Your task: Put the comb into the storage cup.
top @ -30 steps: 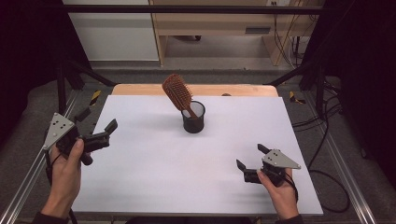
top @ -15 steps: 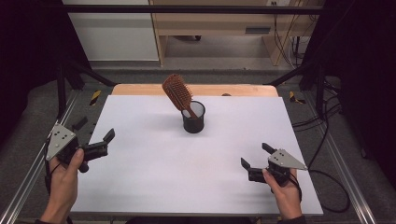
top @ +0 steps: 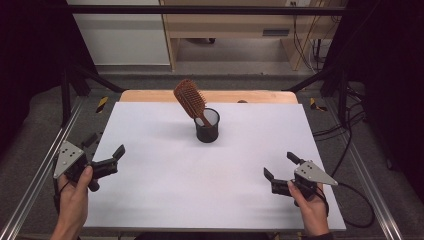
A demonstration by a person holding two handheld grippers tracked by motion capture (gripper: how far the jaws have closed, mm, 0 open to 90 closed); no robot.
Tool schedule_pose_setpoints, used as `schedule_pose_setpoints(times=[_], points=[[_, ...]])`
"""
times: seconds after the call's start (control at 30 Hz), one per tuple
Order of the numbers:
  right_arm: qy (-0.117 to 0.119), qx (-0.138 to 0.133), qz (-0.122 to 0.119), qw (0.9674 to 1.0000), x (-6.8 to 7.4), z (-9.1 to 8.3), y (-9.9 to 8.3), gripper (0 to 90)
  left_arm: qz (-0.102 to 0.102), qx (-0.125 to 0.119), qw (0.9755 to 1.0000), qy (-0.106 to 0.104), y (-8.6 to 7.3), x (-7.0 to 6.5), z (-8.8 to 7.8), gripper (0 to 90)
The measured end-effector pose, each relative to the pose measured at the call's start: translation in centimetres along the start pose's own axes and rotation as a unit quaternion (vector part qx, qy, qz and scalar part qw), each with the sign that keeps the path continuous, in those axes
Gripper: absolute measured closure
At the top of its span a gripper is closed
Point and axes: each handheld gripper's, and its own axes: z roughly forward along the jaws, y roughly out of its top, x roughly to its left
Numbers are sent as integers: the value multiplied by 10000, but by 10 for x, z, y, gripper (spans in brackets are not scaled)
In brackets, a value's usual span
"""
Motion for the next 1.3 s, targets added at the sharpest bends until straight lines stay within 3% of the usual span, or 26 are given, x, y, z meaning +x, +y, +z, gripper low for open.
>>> schedule_pose_setpoints(times=[0.43,0.77,1.3], points=[[-142,-39,-3,9999,-14,-7,-4,38,-124,111,9998,-78,-28,-5,-1,21],[-210,-55,81,9997,-21,-11,-6,38,-185,165,9995,-199,-38,-13,0,23],[-48,-42,109,9999,-19,-8,-8,38,-307,198,9988,-312,-52,-19,-1,23]])
